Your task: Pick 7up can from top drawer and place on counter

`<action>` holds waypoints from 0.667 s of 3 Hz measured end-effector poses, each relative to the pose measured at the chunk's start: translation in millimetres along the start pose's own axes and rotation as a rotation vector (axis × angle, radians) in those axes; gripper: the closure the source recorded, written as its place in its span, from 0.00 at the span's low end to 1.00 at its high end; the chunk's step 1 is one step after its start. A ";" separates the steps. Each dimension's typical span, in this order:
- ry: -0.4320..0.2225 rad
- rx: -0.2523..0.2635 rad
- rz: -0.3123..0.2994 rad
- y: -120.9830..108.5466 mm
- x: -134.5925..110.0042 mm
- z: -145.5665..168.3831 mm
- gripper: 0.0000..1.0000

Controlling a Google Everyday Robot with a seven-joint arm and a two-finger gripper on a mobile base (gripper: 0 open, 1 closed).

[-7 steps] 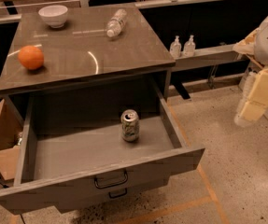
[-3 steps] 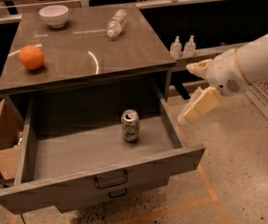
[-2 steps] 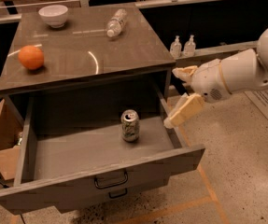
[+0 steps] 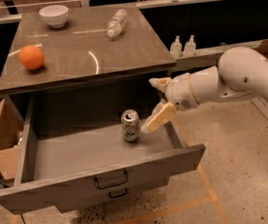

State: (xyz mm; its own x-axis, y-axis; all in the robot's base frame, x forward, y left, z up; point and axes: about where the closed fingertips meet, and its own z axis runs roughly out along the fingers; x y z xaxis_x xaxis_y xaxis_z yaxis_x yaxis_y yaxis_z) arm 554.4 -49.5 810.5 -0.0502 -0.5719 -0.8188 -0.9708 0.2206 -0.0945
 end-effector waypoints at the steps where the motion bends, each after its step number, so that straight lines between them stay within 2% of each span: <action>1: -0.007 -0.032 0.041 -2.1 20.9 33.3 0.00; 2: -0.002 -0.059 0.078 -2.0 40.7 58.4 0.00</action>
Offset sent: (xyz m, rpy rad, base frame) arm 0.0206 0.0297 -0.1092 0.0259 0.1619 -0.0034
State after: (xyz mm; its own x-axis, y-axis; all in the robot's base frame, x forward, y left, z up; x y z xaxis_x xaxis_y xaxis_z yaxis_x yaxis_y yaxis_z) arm 568.0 -27.0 744.3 -0.1259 -0.5534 -0.8234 -0.9761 0.2171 0.0033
